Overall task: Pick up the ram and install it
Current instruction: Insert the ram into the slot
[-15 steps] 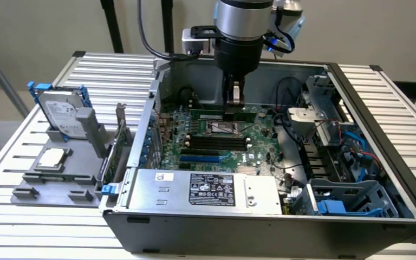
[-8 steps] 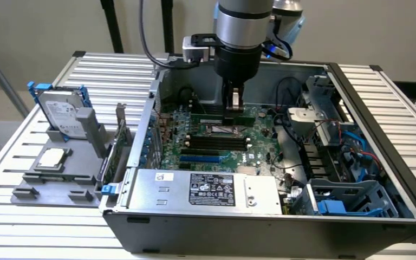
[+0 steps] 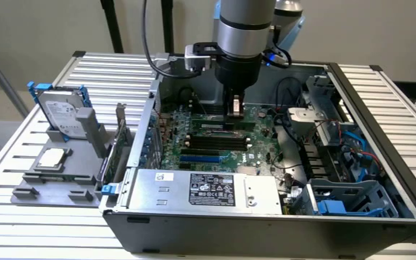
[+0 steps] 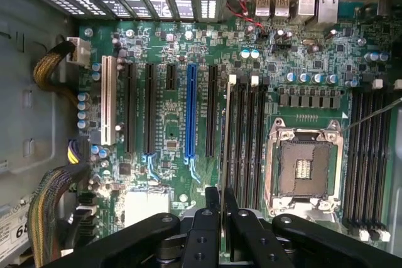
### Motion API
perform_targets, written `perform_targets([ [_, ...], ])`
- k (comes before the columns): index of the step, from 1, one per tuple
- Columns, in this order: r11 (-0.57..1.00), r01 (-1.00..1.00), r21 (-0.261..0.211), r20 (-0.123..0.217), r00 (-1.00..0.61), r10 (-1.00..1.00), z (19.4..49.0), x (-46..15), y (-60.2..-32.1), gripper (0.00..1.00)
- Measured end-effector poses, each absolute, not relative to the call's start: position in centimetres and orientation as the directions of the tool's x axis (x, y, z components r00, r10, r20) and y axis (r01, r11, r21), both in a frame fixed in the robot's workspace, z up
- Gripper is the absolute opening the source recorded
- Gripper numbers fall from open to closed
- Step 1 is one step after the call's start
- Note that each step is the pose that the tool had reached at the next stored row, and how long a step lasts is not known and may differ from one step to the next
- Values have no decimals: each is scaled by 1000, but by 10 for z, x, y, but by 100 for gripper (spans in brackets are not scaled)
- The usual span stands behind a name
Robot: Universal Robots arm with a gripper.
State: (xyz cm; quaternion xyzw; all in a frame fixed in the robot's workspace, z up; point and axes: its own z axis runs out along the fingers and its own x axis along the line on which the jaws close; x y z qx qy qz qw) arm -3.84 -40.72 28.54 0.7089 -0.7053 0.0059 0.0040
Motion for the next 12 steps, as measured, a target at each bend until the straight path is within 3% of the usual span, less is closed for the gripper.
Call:
perform_targets([
  [12, -5, -1000, -3, 14, 5, -1000, 264, -38, -405, 14],
])
